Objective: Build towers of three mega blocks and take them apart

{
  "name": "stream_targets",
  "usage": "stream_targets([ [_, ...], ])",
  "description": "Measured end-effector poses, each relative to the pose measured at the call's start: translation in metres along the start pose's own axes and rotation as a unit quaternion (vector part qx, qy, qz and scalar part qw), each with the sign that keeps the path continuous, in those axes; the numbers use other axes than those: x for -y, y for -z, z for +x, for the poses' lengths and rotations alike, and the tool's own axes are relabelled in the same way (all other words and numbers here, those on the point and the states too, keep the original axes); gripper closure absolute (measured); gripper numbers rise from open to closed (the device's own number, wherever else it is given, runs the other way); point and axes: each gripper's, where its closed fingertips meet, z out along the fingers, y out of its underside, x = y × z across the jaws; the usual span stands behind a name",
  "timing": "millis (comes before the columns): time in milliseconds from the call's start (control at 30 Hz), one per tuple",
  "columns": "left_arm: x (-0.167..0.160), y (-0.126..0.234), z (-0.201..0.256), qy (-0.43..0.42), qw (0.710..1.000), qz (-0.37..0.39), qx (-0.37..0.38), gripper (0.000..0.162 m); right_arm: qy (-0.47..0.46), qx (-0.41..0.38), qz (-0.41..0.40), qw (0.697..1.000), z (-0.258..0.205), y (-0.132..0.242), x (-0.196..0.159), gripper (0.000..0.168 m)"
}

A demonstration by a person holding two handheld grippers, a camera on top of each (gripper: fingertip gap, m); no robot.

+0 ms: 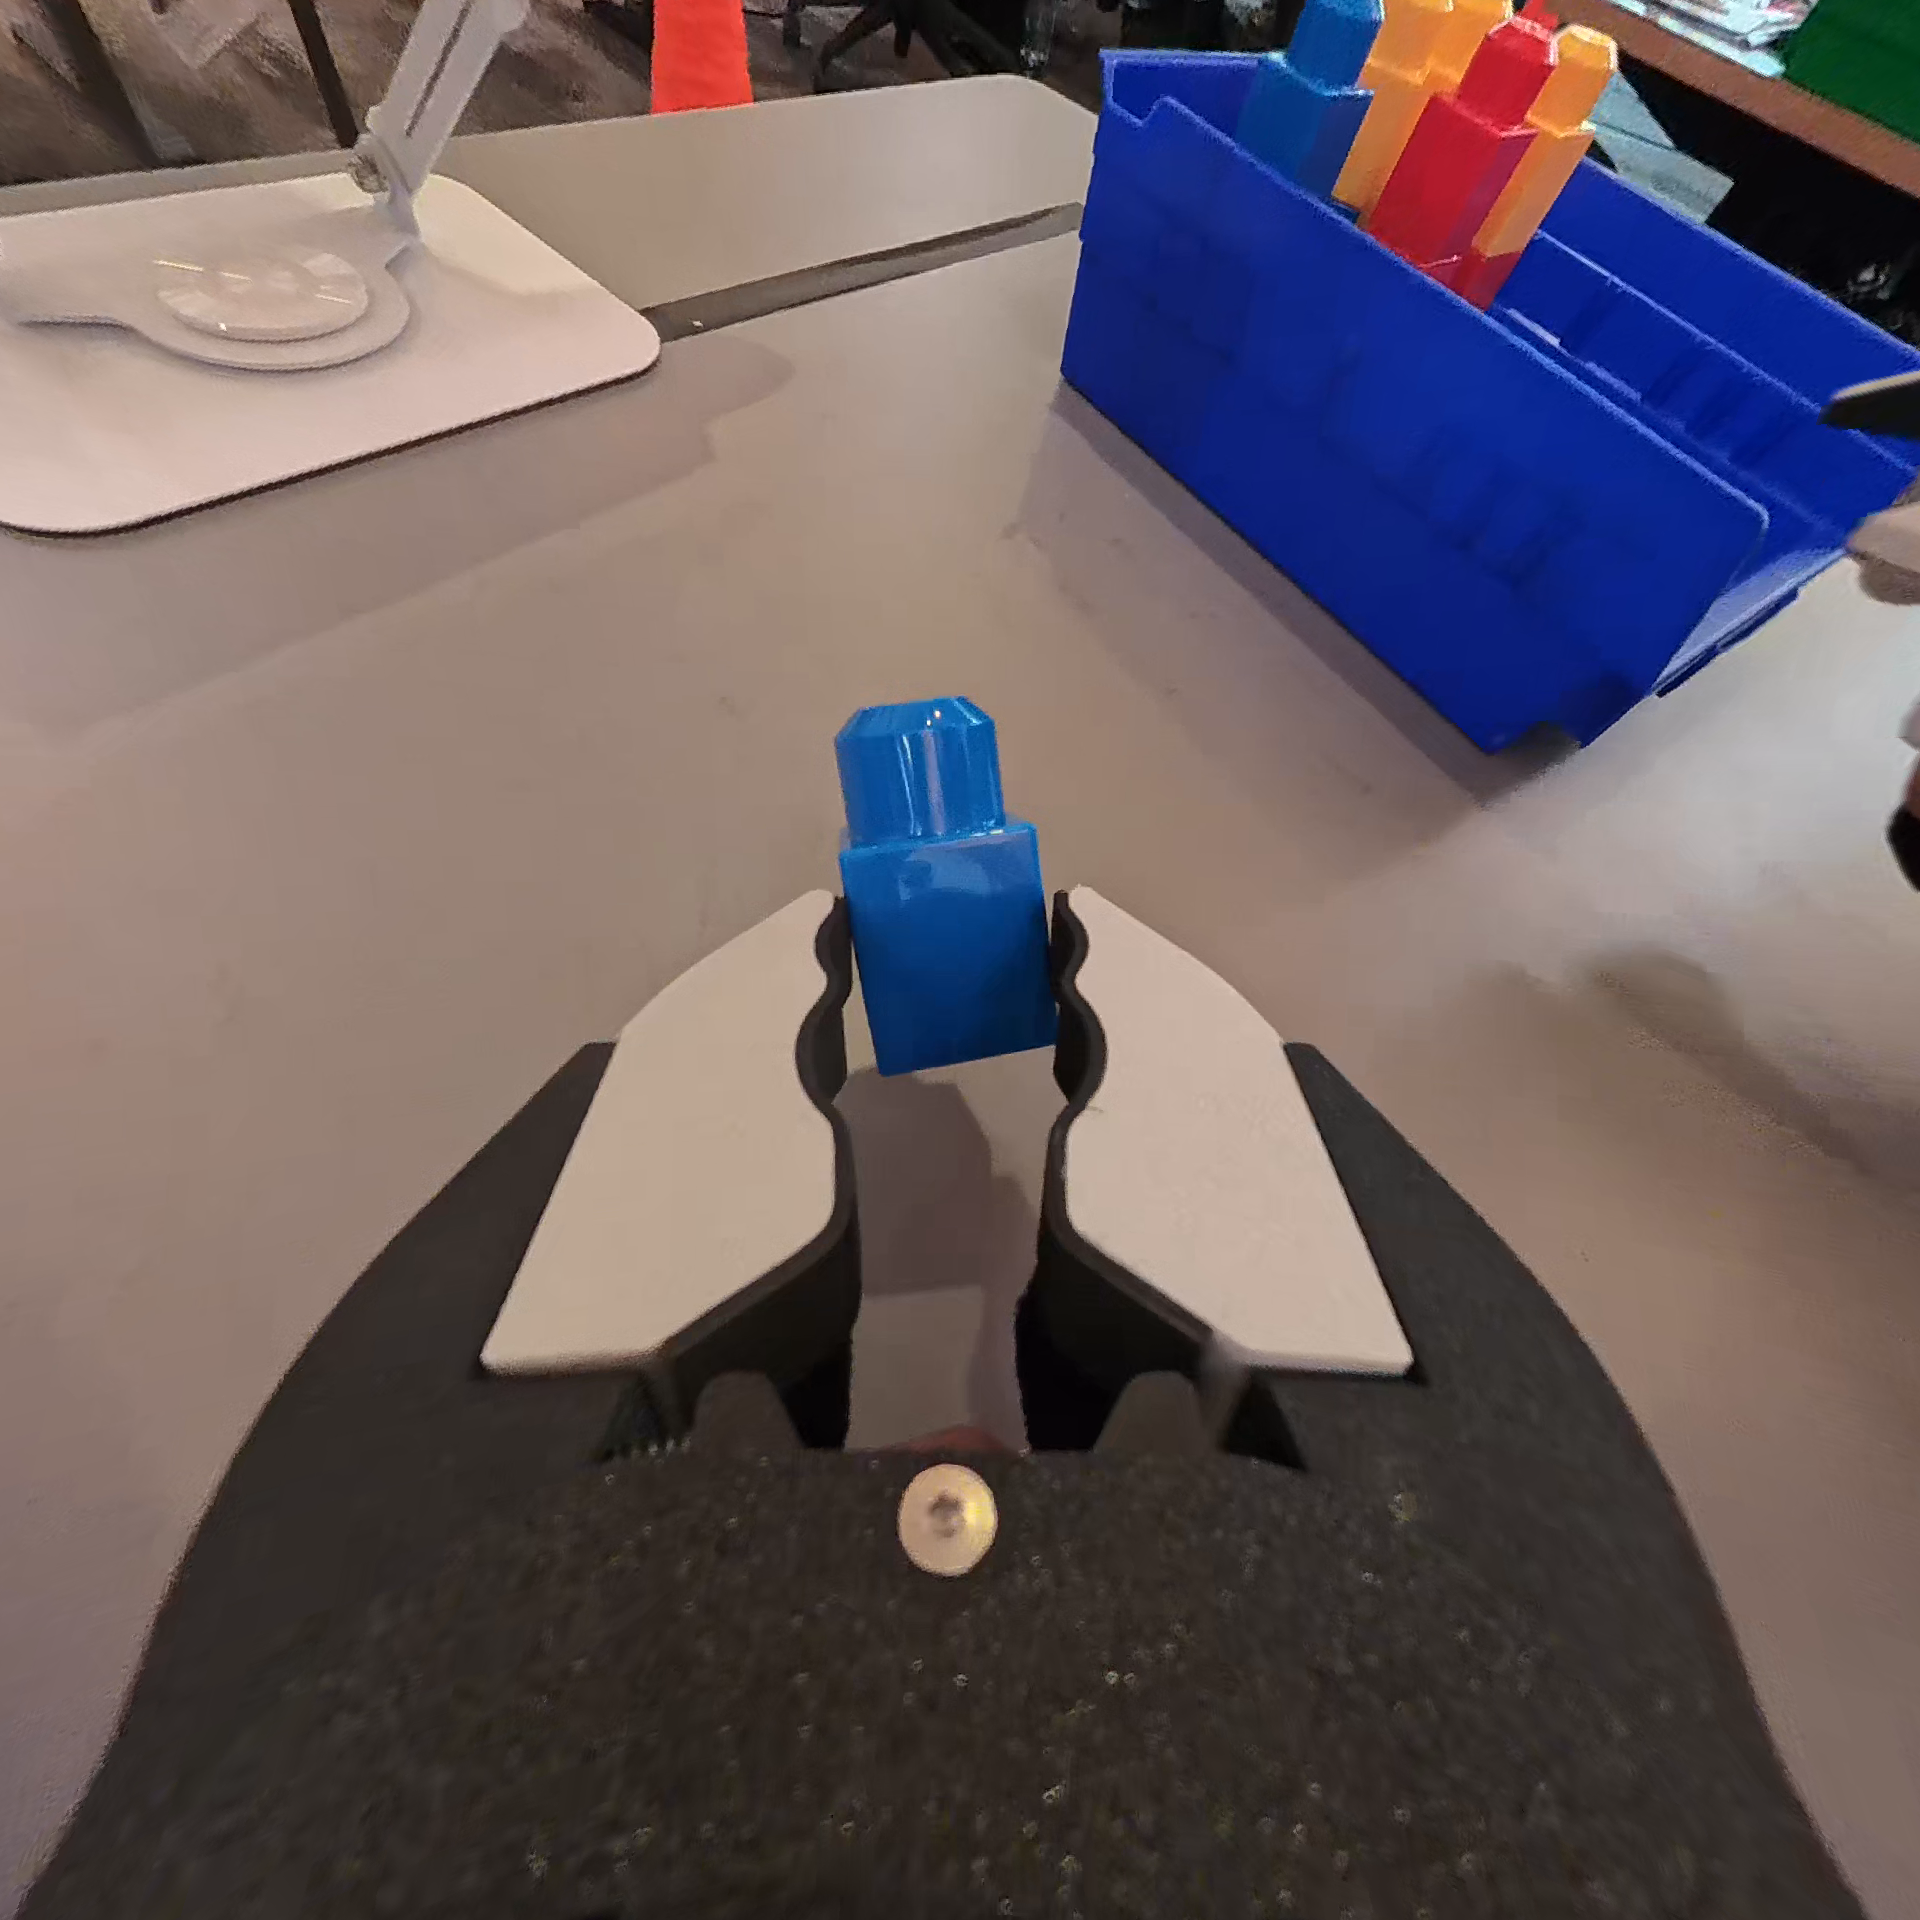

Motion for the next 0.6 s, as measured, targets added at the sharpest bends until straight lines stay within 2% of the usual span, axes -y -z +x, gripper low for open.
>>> stream_targets([
  [133,-0.006,0.005,-0.005,-0.002,1.0,-0.007,0.011,0.126,0.008,-0.016,-0.047,0.999,0.005,-0.014,-0.022,0.123],
  [200,-0.006,0.006,-0.006,0.005,1.0,-0.006,0.007,0.126,0.007,-0.017,-0.057,0.998,0.004,-0.018,-0.029,0.14],
  [300,-0.004,0.006,-0.006,0.009,1.0,-0.002,0.003,0.126,0.01,-0.015,-0.06,0.998,0.004,-0.018,-0.03,0.154],
  [433,-0.007,0.004,-0.005,0.008,1.0,-0.008,-0.001,0.126,0.038,-0.028,-0.068,0.997,0.014,-0.007,-0.033,0.156],
  [600,-0.011,0.001,-0.003,0.005,1.0,-0.016,-0.008,0.126,0.026,-0.027,-0.069,0.997,0.029,0.011,-0.039,0.158],
])
